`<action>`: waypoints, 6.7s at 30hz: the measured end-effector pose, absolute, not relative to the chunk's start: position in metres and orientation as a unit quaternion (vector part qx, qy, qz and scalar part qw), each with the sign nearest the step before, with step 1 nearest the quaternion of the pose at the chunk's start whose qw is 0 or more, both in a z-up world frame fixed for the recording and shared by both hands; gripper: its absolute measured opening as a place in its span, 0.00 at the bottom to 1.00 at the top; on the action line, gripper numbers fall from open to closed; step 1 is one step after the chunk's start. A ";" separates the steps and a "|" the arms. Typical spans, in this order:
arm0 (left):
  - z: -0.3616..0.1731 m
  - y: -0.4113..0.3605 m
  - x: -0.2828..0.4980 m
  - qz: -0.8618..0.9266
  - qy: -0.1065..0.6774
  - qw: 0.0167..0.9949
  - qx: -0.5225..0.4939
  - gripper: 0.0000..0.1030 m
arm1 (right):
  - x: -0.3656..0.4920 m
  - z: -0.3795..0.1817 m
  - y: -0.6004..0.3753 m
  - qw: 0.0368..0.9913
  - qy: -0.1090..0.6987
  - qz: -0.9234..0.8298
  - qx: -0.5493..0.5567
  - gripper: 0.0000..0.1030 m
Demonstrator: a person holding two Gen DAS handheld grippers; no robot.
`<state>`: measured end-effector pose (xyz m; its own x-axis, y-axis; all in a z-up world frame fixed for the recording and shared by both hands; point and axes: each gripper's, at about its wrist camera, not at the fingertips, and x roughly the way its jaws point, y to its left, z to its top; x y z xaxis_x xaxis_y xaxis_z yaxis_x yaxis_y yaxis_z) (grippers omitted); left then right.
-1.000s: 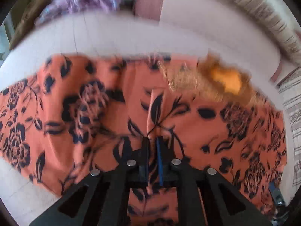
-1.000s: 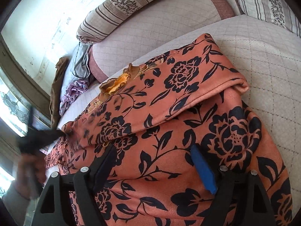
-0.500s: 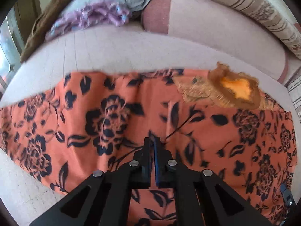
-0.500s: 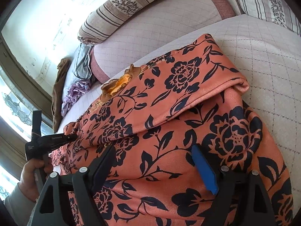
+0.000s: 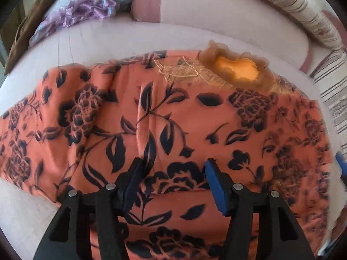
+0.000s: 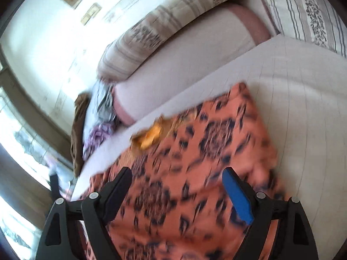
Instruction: Fold small clothes
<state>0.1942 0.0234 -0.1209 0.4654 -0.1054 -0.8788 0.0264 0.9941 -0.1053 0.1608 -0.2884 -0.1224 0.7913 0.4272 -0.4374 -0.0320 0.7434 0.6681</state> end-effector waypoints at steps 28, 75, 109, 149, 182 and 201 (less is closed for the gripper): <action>-0.111 0.484 0.058 0.213 0.277 0.758 -0.552 0.65 | 0.107 -0.176 -0.216 0.897 0.361 0.138 0.215 0.86; -0.078 0.149 0.131 0.003 0.404 0.895 -0.186 0.82 | 0.192 -0.115 -0.251 0.856 0.370 0.157 0.326 0.82; -0.124 0.123 0.191 0.024 0.497 0.866 -0.055 0.82 | 0.238 -0.127 -0.281 0.857 0.384 0.154 0.308 0.83; -0.137 0.175 -0.088 -0.067 0.563 0.812 -0.140 0.82 | -0.035 -0.217 -0.358 0.743 0.532 0.156 0.376 0.60; -0.123 0.187 -0.087 -0.042 0.555 0.819 -0.139 0.10 | -0.029 -0.211 -0.368 0.731 0.547 0.158 0.376 0.13; -0.141 0.178 -0.081 -0.026 0.577 0.806 -0.129 0.09 | -0.020 -0.220 -0.361 0.721 0.580 0.138 0.352 0.09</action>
